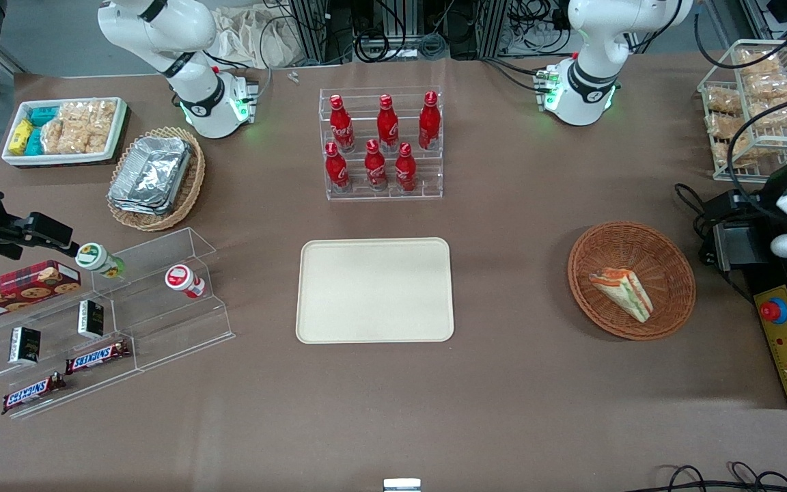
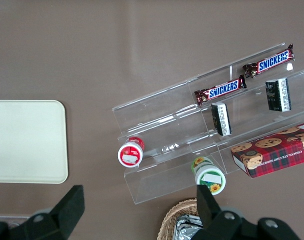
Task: Place sandwich from basket to tray
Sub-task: 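Move the left gripper over the wicker basket toward the wrapped sandwich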
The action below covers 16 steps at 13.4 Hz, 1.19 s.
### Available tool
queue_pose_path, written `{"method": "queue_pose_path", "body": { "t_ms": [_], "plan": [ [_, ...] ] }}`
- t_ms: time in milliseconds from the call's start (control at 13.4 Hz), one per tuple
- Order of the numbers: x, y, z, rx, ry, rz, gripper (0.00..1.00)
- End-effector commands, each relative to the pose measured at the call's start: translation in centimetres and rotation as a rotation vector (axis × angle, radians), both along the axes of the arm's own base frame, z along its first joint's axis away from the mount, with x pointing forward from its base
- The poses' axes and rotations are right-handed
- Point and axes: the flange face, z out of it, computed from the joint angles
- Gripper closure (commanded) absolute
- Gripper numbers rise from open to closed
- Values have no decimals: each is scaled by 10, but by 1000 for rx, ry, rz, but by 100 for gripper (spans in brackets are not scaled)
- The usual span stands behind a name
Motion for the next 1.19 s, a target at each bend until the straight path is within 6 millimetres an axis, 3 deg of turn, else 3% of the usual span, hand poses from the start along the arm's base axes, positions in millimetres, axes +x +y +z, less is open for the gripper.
{"method": "queue_pose_path", "body": {
  "t_ms": [0, 596, 894, 1117],
  "plan": [
    [-1, 0, -32, 19, 29, 13, 0],
    [0, -9, -112, 30, -28, 144, 0],
    [4, -11, -188, 66, 49, 400, 0],
    [10, -11, -237, 59, -33, 611, 0]
  ]
}}
